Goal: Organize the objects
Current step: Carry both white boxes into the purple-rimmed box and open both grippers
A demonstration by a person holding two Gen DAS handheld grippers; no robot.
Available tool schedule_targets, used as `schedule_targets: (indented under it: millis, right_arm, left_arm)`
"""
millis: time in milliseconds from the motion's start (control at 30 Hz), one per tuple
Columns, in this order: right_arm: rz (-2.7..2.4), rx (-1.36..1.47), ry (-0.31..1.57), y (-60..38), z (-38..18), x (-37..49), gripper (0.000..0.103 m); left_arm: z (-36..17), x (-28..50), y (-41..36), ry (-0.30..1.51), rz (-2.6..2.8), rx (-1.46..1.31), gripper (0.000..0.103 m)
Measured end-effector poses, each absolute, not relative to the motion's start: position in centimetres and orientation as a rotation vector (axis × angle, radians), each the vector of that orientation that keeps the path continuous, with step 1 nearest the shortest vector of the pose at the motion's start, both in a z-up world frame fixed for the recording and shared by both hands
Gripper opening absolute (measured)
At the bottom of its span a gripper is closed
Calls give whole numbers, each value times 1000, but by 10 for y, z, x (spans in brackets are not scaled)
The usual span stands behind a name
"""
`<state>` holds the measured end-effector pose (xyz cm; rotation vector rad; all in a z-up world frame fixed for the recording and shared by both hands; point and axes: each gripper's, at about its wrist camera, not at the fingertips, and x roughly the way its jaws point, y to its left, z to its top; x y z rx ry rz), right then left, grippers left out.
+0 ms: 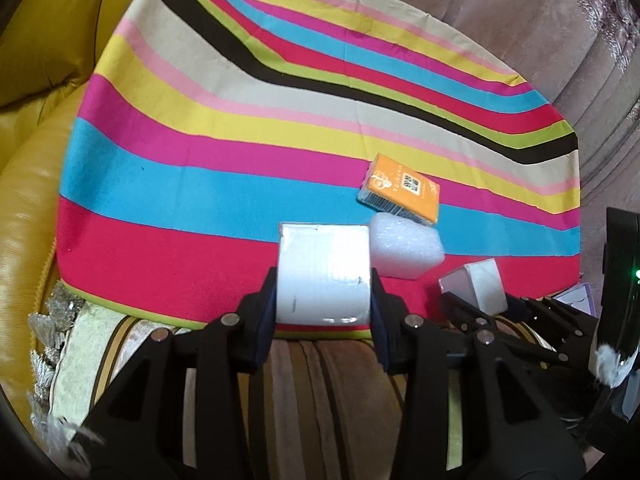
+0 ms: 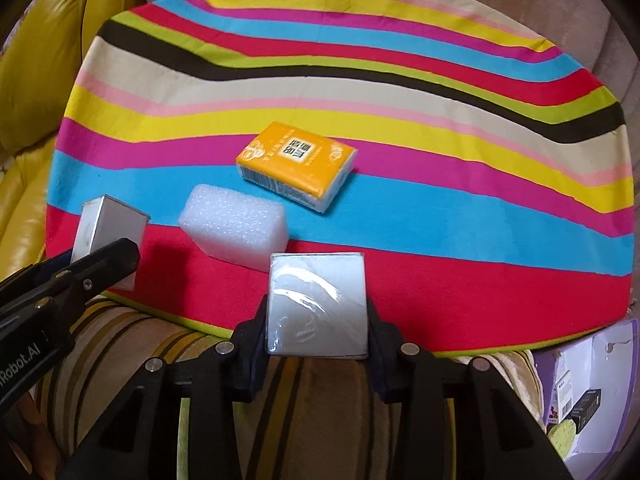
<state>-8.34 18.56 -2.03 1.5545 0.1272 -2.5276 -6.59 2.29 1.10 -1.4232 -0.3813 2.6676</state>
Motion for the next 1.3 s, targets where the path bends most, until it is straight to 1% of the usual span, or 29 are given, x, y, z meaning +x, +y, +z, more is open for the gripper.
schedule_targets:
  millis: [133,667,967,1300]
  right_arm:
    - [-2562,1521,106,199,-12,-74,41]
    - [-2662,1476,-73,264,13,-34,41]
    - [-2707,1483,-179,303,17,-18,41]
    - [-2751,1498,-260,338,18,-4,41]
  left_arm:
    - [17,-59,37,-360,2647,-1405,45]
    - [34,-47,93,-211,2597,-1354,45]
    - [39,-40,135,-95,2547,-1326,45]
    - [40,-37,168,-15,2492,-1307,45]
